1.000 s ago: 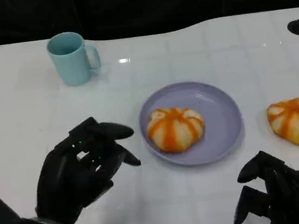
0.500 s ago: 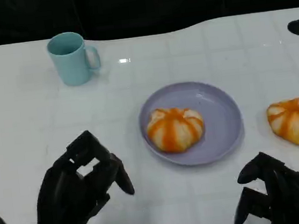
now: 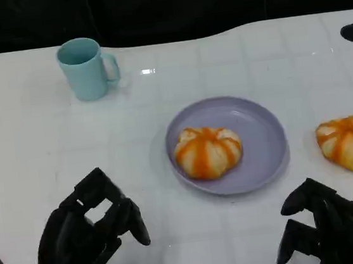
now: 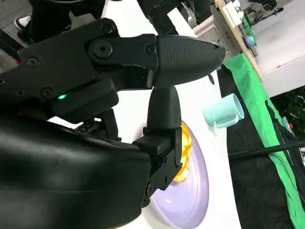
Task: Grasp the bread from the table and place it into the plate.
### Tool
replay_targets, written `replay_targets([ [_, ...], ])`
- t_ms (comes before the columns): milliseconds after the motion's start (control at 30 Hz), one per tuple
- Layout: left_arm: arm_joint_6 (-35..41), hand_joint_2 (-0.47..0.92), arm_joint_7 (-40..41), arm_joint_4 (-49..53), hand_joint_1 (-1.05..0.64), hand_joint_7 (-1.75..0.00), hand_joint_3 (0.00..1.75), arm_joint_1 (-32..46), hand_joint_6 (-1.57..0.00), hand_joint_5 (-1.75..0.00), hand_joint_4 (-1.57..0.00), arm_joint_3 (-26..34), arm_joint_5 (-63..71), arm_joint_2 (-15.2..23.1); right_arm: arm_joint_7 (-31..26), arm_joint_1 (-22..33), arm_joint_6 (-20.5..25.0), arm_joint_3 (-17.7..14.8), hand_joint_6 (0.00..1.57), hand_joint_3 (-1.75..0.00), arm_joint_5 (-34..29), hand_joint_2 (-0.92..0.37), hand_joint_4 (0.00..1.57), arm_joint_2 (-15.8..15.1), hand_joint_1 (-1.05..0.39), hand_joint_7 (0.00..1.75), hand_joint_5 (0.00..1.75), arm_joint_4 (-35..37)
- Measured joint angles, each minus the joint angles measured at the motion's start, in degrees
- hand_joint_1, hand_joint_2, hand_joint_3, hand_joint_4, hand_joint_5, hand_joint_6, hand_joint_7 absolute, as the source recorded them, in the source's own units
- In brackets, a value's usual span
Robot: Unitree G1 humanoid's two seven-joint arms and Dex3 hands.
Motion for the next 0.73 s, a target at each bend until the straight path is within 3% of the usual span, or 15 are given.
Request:
replay_targets([
  [733, 0.82, 0.92, -1.01, -0.12, -0.55, -1.75, 0.32, 2.54, -0.59, -1.75, -0.87, -0.07, 2.06, -0.87, 0.3, -0.13, -0.55, 0.0, 0.4, -0.5, -0.97, -0.92, 0.62, -0.5, -0.51, 1.69, 1.75, 0.1],
])
